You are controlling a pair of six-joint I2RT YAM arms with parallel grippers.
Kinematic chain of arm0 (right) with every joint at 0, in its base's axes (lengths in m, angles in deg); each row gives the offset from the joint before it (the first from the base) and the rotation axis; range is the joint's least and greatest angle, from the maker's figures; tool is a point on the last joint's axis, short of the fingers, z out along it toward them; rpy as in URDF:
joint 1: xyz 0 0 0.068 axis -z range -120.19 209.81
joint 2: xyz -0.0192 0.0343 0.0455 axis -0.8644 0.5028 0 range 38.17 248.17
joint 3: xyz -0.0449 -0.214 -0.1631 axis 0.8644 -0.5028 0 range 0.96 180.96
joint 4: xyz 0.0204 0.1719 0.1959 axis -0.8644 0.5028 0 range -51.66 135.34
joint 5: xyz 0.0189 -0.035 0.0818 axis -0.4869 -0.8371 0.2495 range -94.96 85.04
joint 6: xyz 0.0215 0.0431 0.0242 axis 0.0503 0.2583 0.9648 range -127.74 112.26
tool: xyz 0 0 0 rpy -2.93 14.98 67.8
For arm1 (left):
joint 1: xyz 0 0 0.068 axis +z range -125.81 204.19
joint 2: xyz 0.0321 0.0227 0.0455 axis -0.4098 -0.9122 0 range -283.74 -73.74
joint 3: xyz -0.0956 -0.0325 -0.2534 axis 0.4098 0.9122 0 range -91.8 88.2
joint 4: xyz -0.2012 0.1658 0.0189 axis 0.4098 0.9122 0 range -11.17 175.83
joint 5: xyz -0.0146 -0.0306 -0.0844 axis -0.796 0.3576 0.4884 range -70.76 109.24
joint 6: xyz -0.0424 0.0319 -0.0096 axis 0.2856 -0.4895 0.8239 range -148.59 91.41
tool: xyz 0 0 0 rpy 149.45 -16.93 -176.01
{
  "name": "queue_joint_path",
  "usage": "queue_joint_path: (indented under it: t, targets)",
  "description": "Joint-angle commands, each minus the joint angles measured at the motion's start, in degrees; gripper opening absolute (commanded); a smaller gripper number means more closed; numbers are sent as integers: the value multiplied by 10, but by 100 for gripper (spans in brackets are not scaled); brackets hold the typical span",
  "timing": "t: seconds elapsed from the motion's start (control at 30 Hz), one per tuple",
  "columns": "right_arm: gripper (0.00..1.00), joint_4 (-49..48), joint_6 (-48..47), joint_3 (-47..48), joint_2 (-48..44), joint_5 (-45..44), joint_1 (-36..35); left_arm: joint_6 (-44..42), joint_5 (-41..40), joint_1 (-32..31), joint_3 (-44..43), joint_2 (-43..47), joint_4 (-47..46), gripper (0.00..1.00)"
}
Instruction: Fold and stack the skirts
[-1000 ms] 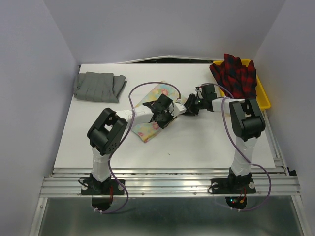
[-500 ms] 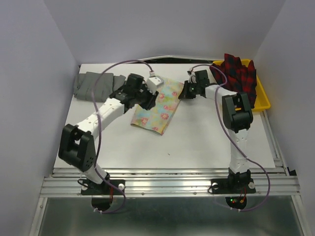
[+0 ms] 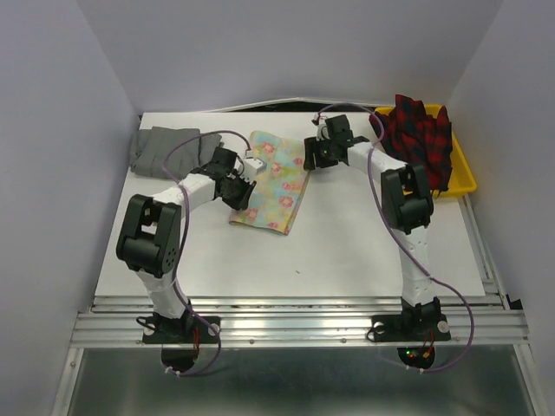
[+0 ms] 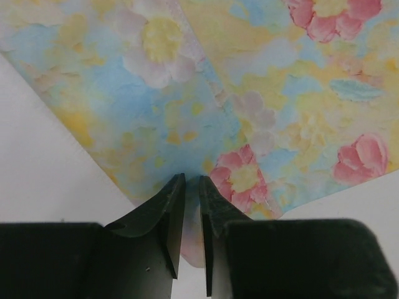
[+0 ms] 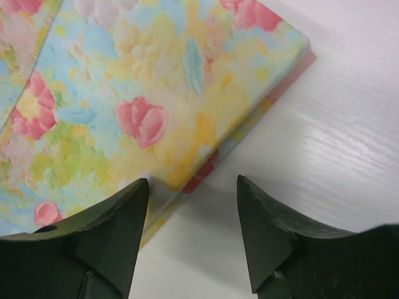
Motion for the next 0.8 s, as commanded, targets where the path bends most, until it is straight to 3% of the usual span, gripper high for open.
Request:
queue_joint_path:
  t: [0.0,0.2,0.37,0.47,0.77]
  targets:
    - [64,56,40,-2,-70,-39,5,-2,2,-3,4,-21,-17,24]
    - [63,66,146,-169,-152,118,5,27,3,-24,24,-29,-35,21]
    - [62,15,222,-279,-142,246,5,47,-7,-57,22,-32,-40,21]
    - [62,-27,235,-317,-136,251,0,52,-10,-65,22,-32,-40,21]
    - [56,-29,222,-355,-121,240,-5,65,1,-78,29,-25,-32,22]
